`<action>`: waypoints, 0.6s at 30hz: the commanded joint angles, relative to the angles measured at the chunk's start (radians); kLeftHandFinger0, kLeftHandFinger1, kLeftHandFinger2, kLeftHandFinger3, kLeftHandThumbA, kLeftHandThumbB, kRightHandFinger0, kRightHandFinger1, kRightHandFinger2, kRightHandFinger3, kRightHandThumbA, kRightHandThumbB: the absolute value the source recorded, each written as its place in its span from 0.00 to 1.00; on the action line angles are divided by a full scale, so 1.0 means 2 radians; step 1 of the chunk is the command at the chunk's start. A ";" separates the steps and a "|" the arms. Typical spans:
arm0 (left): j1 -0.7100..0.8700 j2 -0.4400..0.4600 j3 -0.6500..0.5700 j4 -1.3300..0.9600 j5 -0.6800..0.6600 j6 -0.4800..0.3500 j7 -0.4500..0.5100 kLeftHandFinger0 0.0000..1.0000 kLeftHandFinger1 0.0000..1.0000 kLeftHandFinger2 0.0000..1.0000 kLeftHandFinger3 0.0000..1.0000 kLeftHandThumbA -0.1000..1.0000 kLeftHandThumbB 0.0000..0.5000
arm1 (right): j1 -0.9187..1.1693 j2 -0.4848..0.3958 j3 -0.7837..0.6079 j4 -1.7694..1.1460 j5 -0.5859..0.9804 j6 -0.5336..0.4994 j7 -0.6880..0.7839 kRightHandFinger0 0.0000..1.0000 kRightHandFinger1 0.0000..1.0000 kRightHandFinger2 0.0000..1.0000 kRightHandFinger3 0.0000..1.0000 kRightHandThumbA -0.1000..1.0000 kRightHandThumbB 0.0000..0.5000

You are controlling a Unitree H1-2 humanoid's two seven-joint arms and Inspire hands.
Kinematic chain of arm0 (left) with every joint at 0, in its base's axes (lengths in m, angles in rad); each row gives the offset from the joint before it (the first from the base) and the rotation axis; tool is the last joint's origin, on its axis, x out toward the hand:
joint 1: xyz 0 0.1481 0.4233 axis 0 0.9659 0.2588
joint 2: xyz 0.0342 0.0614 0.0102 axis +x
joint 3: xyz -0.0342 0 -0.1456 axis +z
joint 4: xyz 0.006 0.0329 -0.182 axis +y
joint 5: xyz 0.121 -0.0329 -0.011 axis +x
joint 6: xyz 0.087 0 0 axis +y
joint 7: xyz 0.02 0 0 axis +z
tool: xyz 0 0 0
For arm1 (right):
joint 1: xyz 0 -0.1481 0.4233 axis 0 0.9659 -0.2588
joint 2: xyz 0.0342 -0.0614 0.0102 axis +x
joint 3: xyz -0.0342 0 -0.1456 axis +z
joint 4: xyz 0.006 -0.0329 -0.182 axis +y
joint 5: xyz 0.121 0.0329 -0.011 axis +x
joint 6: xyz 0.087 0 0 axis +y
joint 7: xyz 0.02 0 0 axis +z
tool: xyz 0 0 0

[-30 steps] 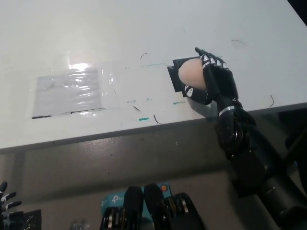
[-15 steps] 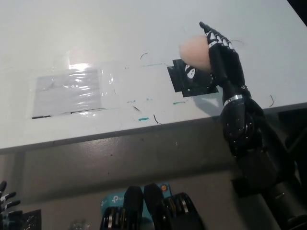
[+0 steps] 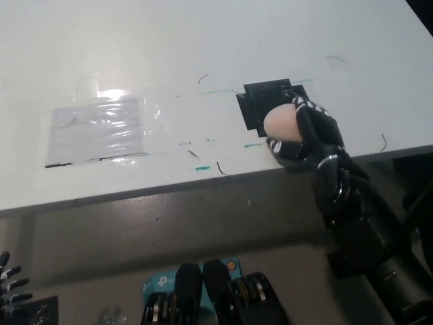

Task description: The robot uses its right hand to grab and squeeze a pink dumpling toy kept on the black mask on the desk

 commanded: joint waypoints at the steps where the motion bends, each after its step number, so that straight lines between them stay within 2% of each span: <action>1: -0.005 0.019 0.011 -0.005 -0.006 -0.009 -0.006 0.72 0.81 0.90 0.96 1.00 0.29 | -0.037 -0.008 0.014 -0.004 -0.027 0.034 0.011 1.00 1.00 1.00 1.00 1.00 1.00; 4: -0.005 0.020 0.009 -0.005 -0.003 -0.012 -0.007 0.71 0.80 0.88 0.95 1.00 0.28 | -0.041 -0.011 0.018 -0.001 -0.030 0.037 0.007 1.00 1.00 1.00 1.00 1.00 1.00; 6: -0.007 0.020 0.009 -0.002 -0.004 -0.013 -0.009 0.73 0.82 0.90 0.96 1.00 0.31 | -0.043 -0.014 0.020 -0.004 -0.032 0.040 0.009 1.00 1.00 1.00 1.00 1.00 1.00; 9: -0.005 0.018 0.012 -0.007 -0.008 -0.003 -0.006 0.75 0.83 0.91 0.98 1.00 0.30 | -0.041 -0.017 0.024 -0.017 -0.035 0.049 0.017 1.00 1.00 1.00 1.00 1.00 1.00; 11: -0.003 0.015 0.014 -0.014 -0.005 0.002 0.001 0.75 0.82 0.88 0.94 1.00 0.29 | -0.038 -0.021 0.026 -0.032 -0.033 0.049 0.025 1.00 1.00 1.00 1.00 1.00 1.00; 13: -0.007 0.014 0.018 -0.008 -0.010 -0.004 -0.003 0.75 0.82 0.89 0.93 1.00 0.28 | -0.035 -0.020 0.015 -0.053 -0.026 0.041 0.013 1.00 1.00 1.00 1.00 1.00 1.00; 15: -0.009 0.014 0.019 -0.008 -0.013 0.001 -0.005 0.77 0.83 0.90 0.91 1.00 0.33 | -0.031 -0.023 0.010 -0.073 -0.022 0.041 0.017 1.00 1.00 1.00 1.00 1.00 1.00; 16: -0.008 0.016 0.017 -0.010 -0.012 0.001 -0.008 0.78 0.84 0.91 0.91 1.00 0.30 | -0.031 -0.025 0.010 -0.082 -0.022 0.045 0.022 1.00 1.00 1.00 1.00 1.00 1.00; 18: -0.008 0.017 0.016 -0.009 -0.009 -0.008 -0.010 0.74 0.83 0.90 0.91 1.00 0.30 | -0.027 -0.025 0.003 -0.099 -0.016 0.046 0.026 1.00 1.00 1.00 1.00 1.00 1.00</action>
